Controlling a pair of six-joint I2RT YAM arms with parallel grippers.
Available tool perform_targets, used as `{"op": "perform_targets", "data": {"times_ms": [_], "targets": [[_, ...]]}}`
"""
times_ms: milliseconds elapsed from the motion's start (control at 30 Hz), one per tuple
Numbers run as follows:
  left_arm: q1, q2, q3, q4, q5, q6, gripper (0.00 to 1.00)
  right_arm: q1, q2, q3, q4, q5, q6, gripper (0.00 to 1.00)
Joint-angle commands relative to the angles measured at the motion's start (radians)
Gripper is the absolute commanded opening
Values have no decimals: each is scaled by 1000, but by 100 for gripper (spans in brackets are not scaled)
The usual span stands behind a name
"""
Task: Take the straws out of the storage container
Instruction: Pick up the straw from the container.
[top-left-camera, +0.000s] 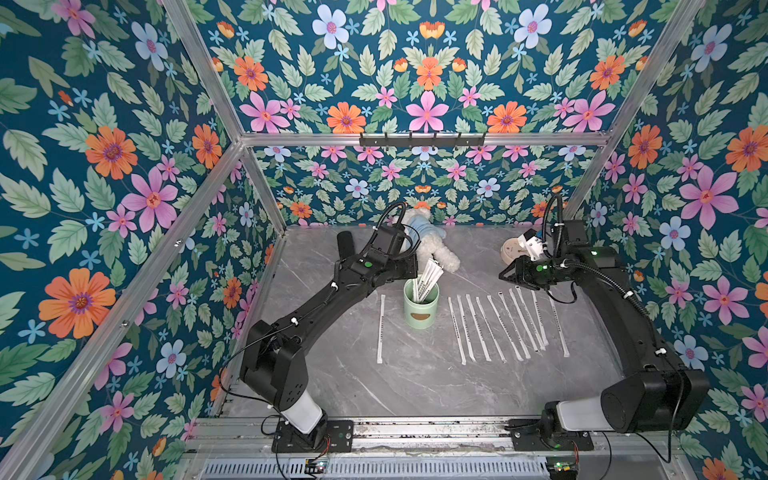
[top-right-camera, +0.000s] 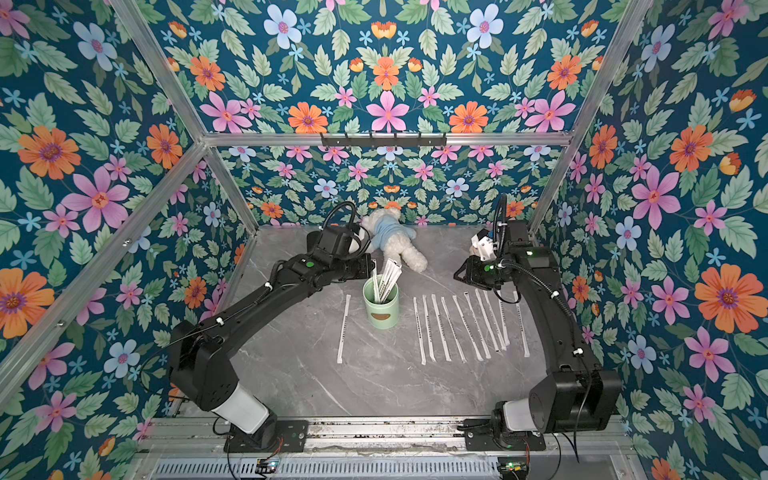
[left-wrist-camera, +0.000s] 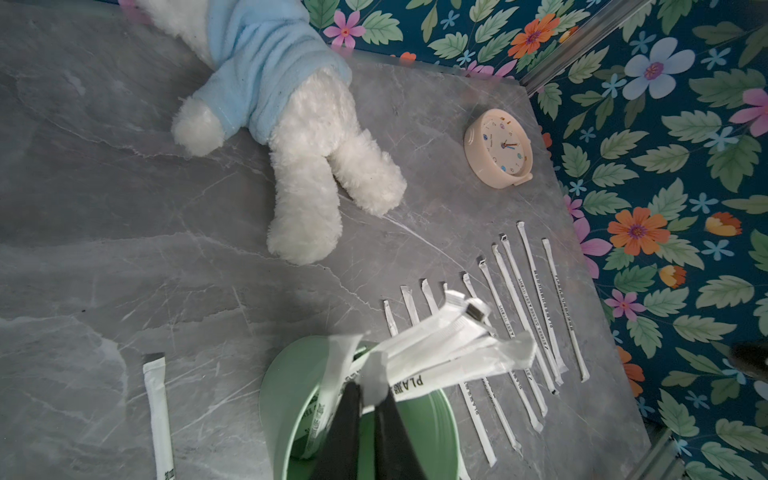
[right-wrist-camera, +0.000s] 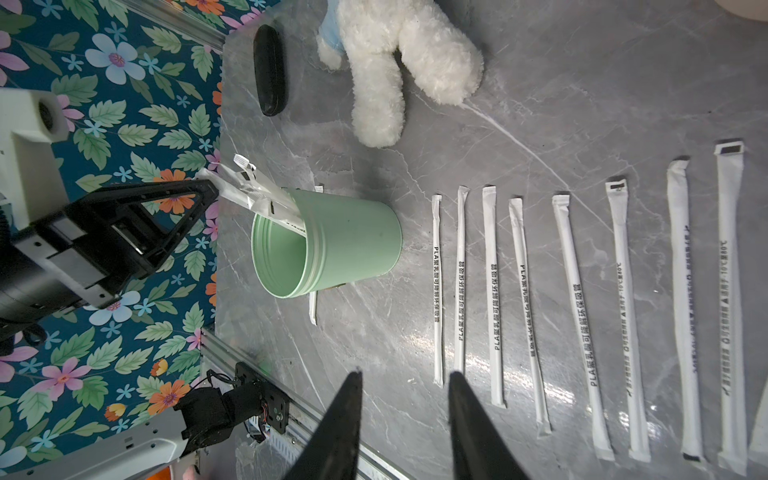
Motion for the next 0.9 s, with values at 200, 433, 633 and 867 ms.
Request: {"op": "perform_targets", "data": {"times_ms": [200, 433, 633, 867], "targets": [[-11, -75, -23, -32, -17, -13, 9, 1, -1, -4, 25, -29, 14, 37], [-10, -123, 27, -50, -35, -13, 5, 0, -5, -2, 24, -32, 17, 37], [-11, -131, 114, -124, -66, 20, 2, 1, -1, -2, 32, -39, 24, 37], [-12, -131, 213, -230, -117, 59, 0, 0, 3, 5, 30, -43, 23, 37]]}}
